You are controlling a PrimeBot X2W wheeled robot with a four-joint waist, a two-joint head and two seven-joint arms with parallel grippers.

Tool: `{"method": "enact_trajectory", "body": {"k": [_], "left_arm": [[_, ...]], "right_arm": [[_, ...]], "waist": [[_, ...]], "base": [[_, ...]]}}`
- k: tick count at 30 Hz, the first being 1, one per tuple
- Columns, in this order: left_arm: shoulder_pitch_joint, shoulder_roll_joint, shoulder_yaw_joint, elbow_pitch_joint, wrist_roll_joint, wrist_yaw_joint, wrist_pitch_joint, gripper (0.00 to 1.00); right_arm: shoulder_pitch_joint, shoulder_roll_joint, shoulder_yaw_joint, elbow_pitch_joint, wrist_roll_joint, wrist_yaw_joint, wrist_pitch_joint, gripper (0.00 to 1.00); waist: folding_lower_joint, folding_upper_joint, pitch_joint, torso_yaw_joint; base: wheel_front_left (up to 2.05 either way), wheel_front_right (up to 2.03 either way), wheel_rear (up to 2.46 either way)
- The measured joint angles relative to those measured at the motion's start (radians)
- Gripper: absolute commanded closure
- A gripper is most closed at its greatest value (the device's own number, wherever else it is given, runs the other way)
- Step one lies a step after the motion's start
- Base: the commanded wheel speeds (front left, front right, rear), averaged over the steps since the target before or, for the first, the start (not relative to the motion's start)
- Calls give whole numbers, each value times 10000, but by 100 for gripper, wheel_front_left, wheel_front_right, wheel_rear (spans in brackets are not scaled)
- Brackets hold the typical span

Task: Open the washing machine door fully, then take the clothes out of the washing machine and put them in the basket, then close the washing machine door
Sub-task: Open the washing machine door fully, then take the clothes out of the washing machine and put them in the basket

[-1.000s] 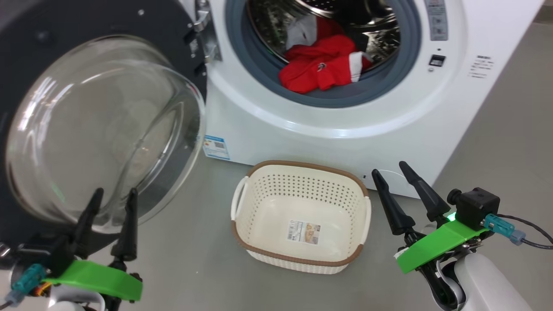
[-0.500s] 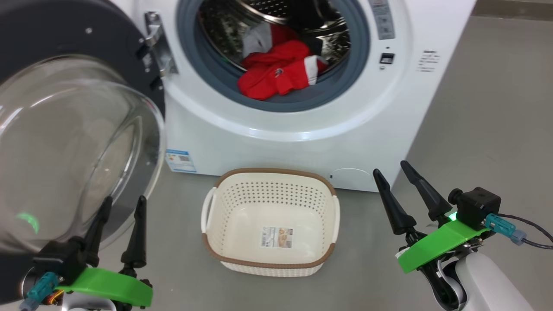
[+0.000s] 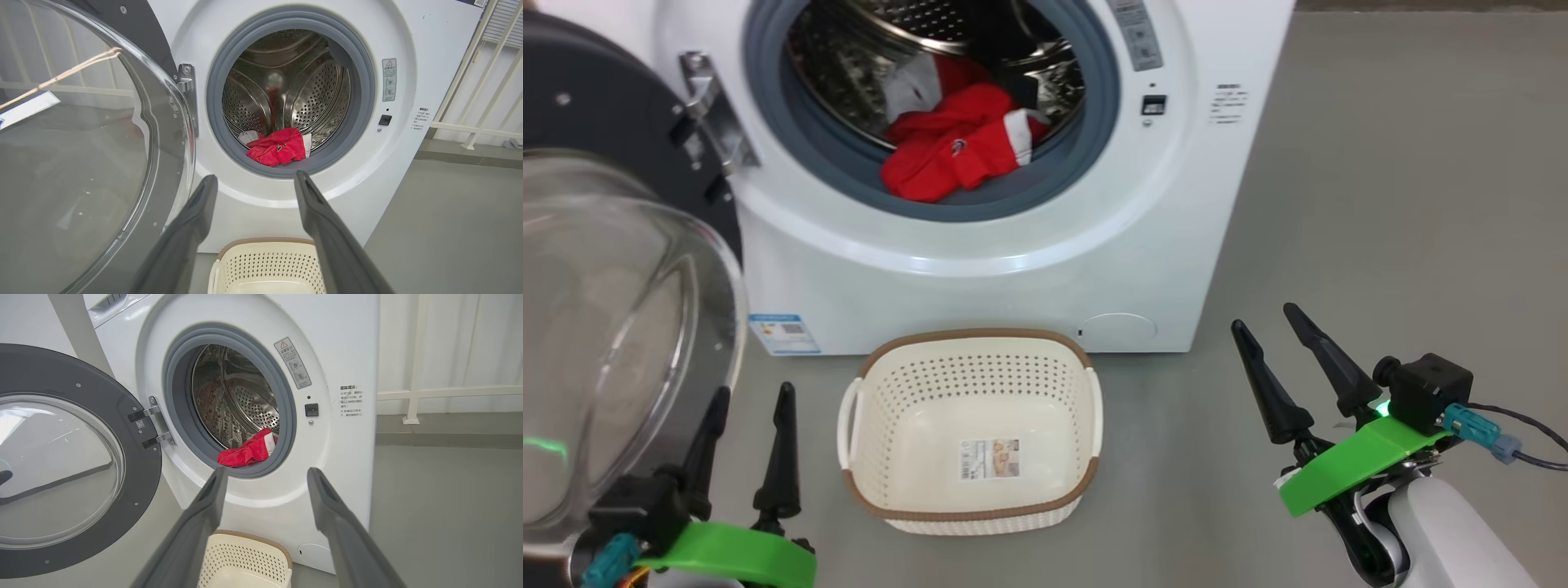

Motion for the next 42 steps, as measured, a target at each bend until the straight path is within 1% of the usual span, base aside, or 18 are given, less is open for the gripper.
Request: {"method": "enact_trajectory", "body": {"k": [3, 6, 12, 17, 28, 42], "left_arm": [[113, -56, 75, -69, 186, -21, 0, 0], [255, -71, 286, -107, 397, -159, -2, 0], [559, -253, 725, -105, 708, -196, -31, 0], [699, -451, 909, -77, 884, -426, -31, 0], [701, -742, 1373, -61, 1308, -711, -40, 0], [735, -920, 1745, -4, 1645, -980, -40, 0]], "right_arm": [[0, -38, -2, -8, 0, 0, 0, 0], [0, -82, 6, -8, 2, 0, 0, 0], [1, -148, 10, -12, 4, 0, 0, 0], [5, -190, -17, -29, 4, 0, 0, 0], [6, -257, -174, -121, -10, 0, 0, 0], [7, -226, -288, -157, -40, 0, 0, 0]], "waist": [[0, 0, -23, -243], [0, 0, -57, -463], [0, 0, -160, -856], [0, 0, -212, -1065], [0, 0, -132, -1144], [0, 0, -72, -1100]], "base": [[0, 0, 0], [0, 0, 0], [0, 0, 0], [0, 0, 0], [0, 0, 0], [0, 0, 0]]}}
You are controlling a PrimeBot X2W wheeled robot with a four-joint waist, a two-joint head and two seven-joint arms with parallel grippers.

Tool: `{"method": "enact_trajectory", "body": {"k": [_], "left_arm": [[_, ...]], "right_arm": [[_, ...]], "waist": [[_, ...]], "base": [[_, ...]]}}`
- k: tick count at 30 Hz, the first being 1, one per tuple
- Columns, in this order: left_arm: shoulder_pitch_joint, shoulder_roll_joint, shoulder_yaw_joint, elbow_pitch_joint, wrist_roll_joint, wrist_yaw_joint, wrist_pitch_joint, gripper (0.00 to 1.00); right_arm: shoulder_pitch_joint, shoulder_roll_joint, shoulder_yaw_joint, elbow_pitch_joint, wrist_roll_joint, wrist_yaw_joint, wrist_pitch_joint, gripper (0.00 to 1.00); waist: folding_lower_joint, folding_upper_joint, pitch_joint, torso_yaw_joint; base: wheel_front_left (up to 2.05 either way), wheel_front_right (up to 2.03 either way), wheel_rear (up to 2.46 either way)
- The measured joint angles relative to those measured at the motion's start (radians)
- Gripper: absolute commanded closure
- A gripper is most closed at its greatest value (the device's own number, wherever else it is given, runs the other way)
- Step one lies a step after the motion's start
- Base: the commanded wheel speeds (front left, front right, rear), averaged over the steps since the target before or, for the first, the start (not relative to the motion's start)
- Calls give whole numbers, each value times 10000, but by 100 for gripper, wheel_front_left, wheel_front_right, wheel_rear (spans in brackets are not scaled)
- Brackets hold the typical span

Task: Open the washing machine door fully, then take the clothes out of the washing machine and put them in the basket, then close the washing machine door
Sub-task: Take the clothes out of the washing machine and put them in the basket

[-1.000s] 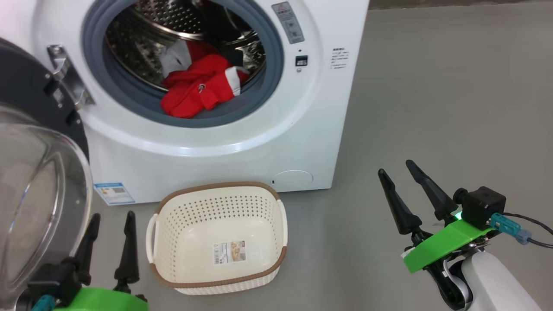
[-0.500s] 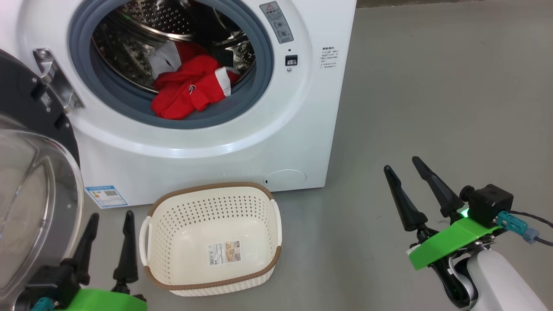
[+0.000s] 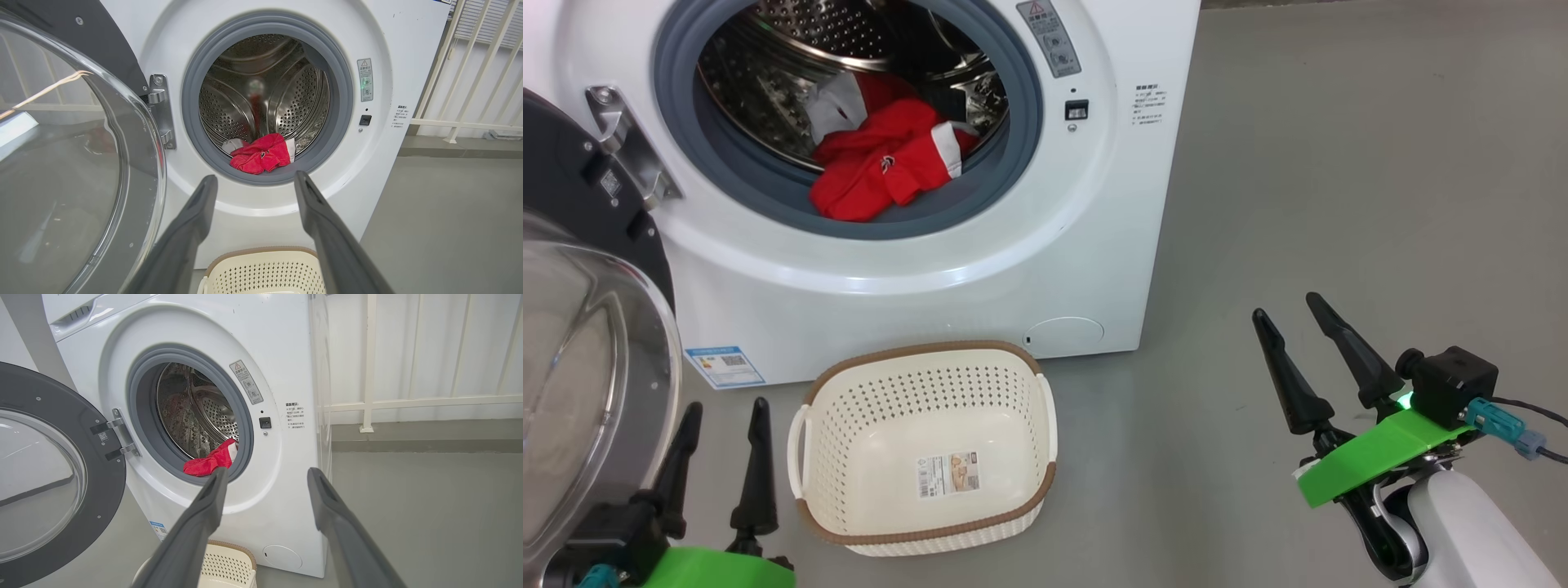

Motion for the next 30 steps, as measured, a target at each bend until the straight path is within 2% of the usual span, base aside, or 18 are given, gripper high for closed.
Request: {"method": "enact_trajectory", "body": {"k": [30], "left_arm": [[0, -230, 328, 54, 268, -178, 0, 0]], "right_arm": [[0, 12, -35, -54, -56, 0, 0, 0]], "waist": [[0, 0, 49, 69]], "base": [[0, 0, 0]]}}
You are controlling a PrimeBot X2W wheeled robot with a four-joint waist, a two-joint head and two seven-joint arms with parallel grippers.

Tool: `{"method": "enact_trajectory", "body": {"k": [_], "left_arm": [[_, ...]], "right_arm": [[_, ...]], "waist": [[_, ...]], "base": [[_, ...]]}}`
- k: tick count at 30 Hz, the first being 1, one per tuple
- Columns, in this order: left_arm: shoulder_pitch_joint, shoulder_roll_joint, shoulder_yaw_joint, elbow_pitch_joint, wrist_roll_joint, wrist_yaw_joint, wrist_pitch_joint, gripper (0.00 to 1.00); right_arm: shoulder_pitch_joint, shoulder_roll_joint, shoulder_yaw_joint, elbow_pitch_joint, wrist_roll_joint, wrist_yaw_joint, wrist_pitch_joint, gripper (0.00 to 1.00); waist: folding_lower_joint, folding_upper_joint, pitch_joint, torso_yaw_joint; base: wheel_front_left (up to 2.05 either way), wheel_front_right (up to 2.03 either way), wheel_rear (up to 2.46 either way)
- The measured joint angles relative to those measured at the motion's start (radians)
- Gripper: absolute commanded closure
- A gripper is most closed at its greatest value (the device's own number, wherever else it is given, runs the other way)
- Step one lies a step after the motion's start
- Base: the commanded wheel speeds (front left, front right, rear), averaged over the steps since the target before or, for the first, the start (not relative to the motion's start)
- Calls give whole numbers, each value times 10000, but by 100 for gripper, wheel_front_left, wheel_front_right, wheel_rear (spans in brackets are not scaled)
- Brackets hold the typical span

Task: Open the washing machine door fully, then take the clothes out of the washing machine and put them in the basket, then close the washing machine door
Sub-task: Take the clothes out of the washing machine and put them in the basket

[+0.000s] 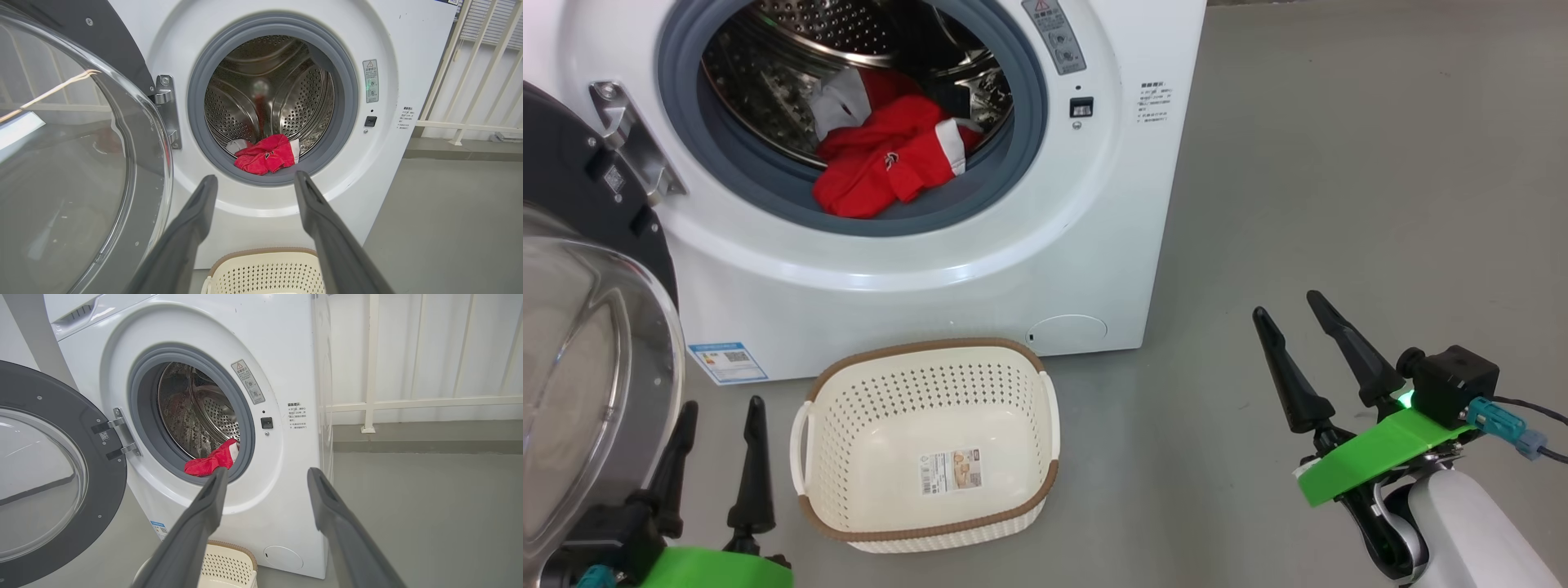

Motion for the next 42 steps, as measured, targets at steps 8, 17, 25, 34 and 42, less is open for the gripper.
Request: {"method": "enact_trajectory", "body": {"k": [8, 17, 25, 34, 42], "left_arm": [[0, -56, 54, 0, 35, -4, 0, 0], [-1, -102, 96, 33, 88, -75, 0, 0], [-4, -178, 174, 59, 86, -253, 0, 0], [-7, -219, 240, 198, 90, -265, 0, 0], [-8, -247, 307, 272, 111, -341, 0, 0]], "right_arm": [[16, 2, -6, -4, 0, 0, 0, 0], [70, 13, -6, -12, 0, 0, 0, 0], [70, 52, -6, -12, 0, 0, 0, 0], [69, 52, -15, -12, 0, 0, 0, 0], [69, 59, -15, -10, 0, 0, 0, 0]], "waist": [[0, 0, 26, 19], [0, 0, 69, 33], [0, 0, 80, 17], [-1, 0, 103, 41], [0, 0, 52, 54]], "base": [[68, -73, 5], [137, -143, 6], [94, -94, 0], [10, -10, 0], [0, 0, 0]]}}
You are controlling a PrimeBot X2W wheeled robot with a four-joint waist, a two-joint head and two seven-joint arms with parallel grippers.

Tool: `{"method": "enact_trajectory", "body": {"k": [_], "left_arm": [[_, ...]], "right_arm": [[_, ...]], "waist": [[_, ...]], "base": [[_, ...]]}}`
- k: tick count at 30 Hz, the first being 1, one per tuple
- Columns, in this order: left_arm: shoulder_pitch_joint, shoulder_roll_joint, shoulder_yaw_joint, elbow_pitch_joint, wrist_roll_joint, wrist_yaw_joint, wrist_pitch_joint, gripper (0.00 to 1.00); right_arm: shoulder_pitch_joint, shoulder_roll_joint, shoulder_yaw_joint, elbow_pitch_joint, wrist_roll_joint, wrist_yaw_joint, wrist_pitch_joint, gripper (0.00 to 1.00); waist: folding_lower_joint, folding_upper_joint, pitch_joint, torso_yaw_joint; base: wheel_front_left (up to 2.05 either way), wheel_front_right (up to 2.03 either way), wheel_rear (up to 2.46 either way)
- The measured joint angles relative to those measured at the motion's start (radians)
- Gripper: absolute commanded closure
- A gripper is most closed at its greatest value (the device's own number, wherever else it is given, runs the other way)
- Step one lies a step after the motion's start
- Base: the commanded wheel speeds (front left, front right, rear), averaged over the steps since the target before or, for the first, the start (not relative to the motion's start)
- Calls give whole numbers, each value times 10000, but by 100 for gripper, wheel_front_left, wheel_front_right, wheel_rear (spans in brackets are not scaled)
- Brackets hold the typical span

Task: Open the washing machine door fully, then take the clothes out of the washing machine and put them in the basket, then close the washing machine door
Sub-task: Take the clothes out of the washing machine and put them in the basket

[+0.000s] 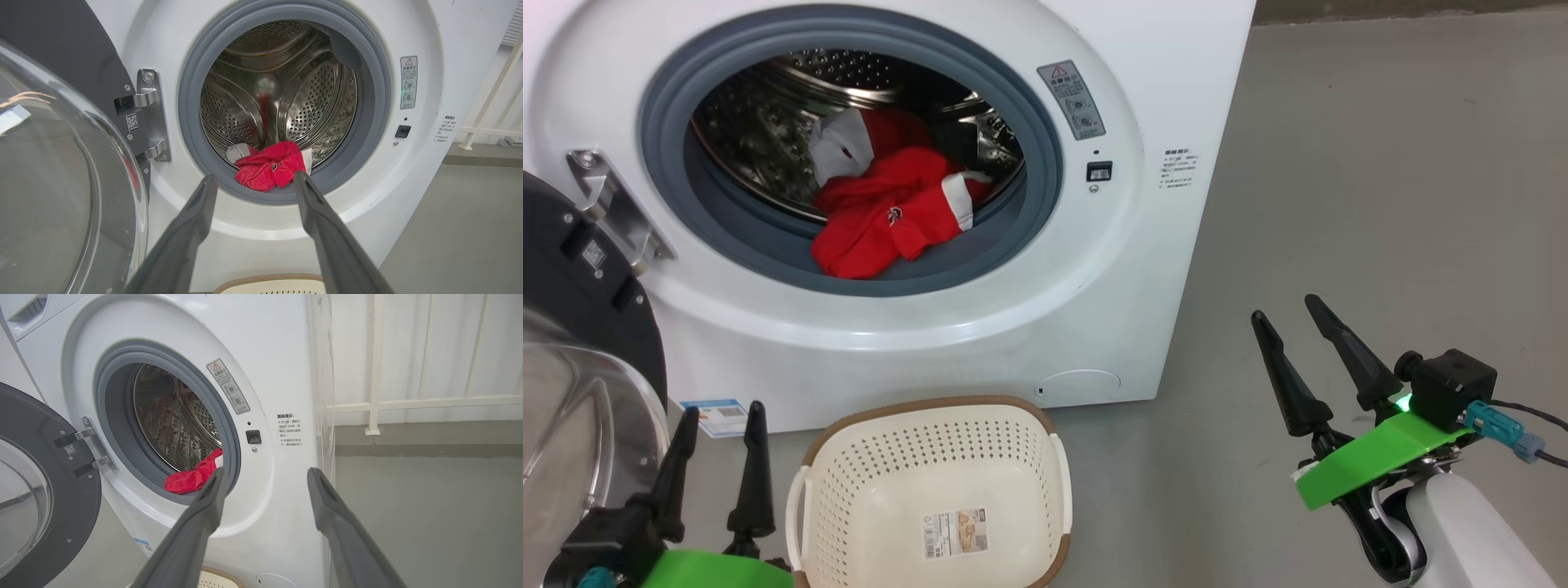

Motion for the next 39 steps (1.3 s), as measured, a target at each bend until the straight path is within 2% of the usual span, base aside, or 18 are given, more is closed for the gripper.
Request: {"method": "enact_trajectory", "body": {"k": [24, 39], "left_arm": [[-2, -136, 142, 109, 332, -2, 0, 0], [-189, -282, 184, 263, 328, -12, 2, 0]], "right_arm": [[0, 0, -2, 17, 0, 0, 0, 0], [-7, -2, 27, 40, 0, 0, 0, 0]], "waist": [[0, 0, -42, 2], [0, 0, 306, -113]], "base": [[0, 0, 0], [0, 0, 0]]}}
